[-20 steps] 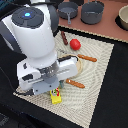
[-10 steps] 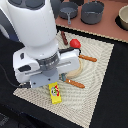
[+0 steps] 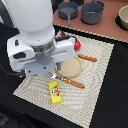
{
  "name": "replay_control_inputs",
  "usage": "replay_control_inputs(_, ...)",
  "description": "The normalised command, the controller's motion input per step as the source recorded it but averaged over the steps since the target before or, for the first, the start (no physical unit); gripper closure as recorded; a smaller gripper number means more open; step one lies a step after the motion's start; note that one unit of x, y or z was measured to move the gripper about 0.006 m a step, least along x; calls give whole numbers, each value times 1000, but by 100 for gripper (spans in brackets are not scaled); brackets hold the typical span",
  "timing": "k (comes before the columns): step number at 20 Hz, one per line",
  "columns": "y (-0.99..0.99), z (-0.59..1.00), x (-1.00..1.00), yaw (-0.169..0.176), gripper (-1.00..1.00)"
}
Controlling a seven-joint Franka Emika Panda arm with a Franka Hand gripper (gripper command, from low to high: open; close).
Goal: Interact with the objects in diverse but meaningful ways.
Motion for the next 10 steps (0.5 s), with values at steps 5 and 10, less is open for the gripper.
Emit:
replay_control_inputs(5,438,47,-747,45,-100)
replay_control_inputs(10,414,1,-758,51,-100)
